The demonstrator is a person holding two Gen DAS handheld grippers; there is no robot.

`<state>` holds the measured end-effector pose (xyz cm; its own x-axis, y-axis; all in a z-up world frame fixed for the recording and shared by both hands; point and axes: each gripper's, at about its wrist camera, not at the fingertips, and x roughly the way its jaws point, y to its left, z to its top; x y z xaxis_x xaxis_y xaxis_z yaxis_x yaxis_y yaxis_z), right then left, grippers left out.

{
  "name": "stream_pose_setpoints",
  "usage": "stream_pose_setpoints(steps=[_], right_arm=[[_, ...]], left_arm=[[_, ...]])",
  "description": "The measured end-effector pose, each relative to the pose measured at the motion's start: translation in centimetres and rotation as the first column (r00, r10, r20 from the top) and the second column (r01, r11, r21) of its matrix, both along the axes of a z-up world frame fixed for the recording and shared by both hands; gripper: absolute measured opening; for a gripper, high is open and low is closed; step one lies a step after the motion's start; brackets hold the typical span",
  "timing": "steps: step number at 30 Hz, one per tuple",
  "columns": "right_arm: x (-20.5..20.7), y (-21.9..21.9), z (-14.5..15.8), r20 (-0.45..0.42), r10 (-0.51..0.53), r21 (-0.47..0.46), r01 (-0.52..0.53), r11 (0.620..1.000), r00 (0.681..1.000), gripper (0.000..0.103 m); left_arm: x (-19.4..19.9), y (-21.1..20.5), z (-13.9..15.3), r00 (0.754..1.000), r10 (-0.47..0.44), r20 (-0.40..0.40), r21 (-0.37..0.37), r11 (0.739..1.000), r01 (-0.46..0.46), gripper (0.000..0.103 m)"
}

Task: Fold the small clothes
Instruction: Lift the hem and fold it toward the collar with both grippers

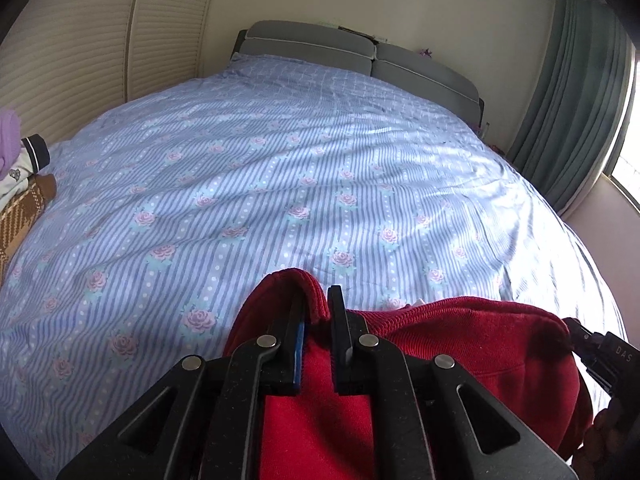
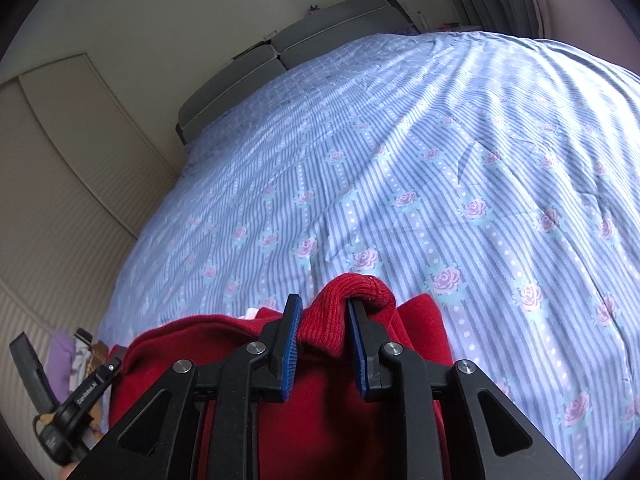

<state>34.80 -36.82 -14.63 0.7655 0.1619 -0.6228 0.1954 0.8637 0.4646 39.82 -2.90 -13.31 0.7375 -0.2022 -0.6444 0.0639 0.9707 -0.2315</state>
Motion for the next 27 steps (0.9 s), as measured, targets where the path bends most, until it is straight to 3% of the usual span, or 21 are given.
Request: stream_pose_setpoints(steps=[9,10,12,13,18,19,20,22,23,27], right_arm=[[-2.2,1.1,3.4,0.043,0.137,-0.197,-0.126,0.972,0.990,0.033],[-2.5,1.3,3.5,0.047,0.143,-0.208,-0.130,0.969,0.989,0.038],[-2.8,1.3,3.8,0.054,0.111,-0.229,-0.096,0.969,0.992,0.062],[-3.0,1.1,4.1,0.068,0.083,-0.238,-0.064,0.969,0.994,0.081],[-3.6,-0.2,5.5,0.121,0.036,-0.247,-0.006,0.969,0.992,0.084],[-3.7,-0.5,5.7,0.123,0.034,-0.254,-0.002,0.967,0.992,0.084],[-3.8,-0.6,5.8,0.124,0.034,-0.263,0.000,0.965,0.992,0.084],[-4.0,-0.6,5.6,0.119,0.040,-0.278,-0.005,0.961,0.992,0.084],[-4.0,-0.6,5.4,0.112,0.042,-0.284,-0.009,0.959,0.993,0.084],[-3.9,0.1,4.3,0.087,0.063,-0.304,-0.033,0.952,0.994,0.084]], left_arm=[[-2.6,0.1,2.2,0.988,-0.146,0.049,0.082,0.986,0.142,0.018],[-2.5,0.0,2.1,0.987,-0.150,0.049,0.084,0.986,0.146,0.020],[-2.1,0.1,2.0,0.988,-0.150,0.039,0.064,0.987,0.147,0.024],[-1.7,0.2,1.8,0.989,-0.146,0.030,0.054,0.988,0.144,0.025],[-1.3,0.5,2.1,0.989,-0.148,0.018,0.041,0.988,0.147,0.026],[-1.5,0.5,2.3,0.988,-0.152,0.025,0.042,0.988,0.151,0.032],[-1.8,0.6,2.5,0.990,-0.139,0.038,0.056,0.989,0.137,0.059],[-2.6,1.0,3.0,0.993,-0.075,0.096,0.104,0.992,0.065,0.101],[-3.0,1.1,3.2,0.989,-0.075,0.124,0.106,0.992,0.062,0.101],[-2.5,1.2,2.3,0.990,-0.106,0.092,0.150,0.984,0.092,0.100]])
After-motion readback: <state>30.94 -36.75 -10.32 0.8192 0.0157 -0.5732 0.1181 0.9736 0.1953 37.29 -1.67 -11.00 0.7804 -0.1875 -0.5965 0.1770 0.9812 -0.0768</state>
